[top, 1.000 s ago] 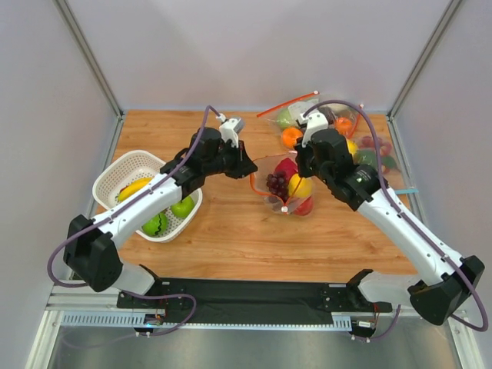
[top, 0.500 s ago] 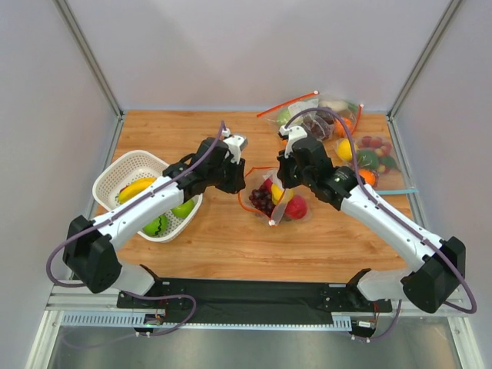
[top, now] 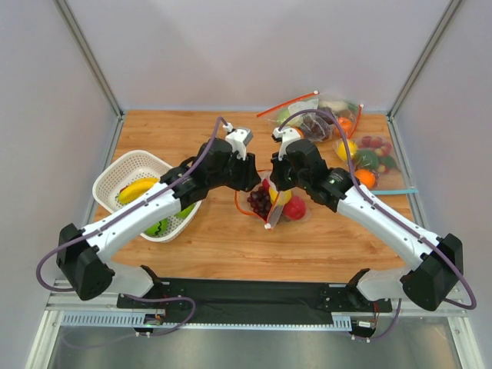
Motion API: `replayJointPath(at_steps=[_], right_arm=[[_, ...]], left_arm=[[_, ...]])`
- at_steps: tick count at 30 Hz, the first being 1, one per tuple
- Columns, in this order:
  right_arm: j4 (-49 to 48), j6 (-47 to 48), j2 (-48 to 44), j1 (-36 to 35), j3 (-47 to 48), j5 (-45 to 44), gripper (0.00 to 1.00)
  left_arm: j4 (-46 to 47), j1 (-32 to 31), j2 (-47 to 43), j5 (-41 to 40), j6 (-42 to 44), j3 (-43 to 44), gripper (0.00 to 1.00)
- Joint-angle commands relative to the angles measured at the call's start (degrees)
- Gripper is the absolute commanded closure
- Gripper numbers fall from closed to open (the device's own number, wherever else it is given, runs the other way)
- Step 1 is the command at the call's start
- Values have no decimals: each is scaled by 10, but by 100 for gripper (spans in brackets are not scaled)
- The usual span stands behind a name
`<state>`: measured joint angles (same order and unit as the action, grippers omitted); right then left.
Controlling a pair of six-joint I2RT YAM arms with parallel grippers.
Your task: Open the zip-top bag and remove the fake food
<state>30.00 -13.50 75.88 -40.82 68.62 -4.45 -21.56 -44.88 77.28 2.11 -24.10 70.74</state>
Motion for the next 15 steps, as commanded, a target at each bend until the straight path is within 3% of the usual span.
replayJointPath(at_steps=[1,15], right_arm=[[-26,-8,-4,-7,20,0,100],[-29,-10,-12,-10,5,2,100]], left_arm=[[33,0,28,25,-54,-37,50],[116,-1,102,43,-128,-112,34]])
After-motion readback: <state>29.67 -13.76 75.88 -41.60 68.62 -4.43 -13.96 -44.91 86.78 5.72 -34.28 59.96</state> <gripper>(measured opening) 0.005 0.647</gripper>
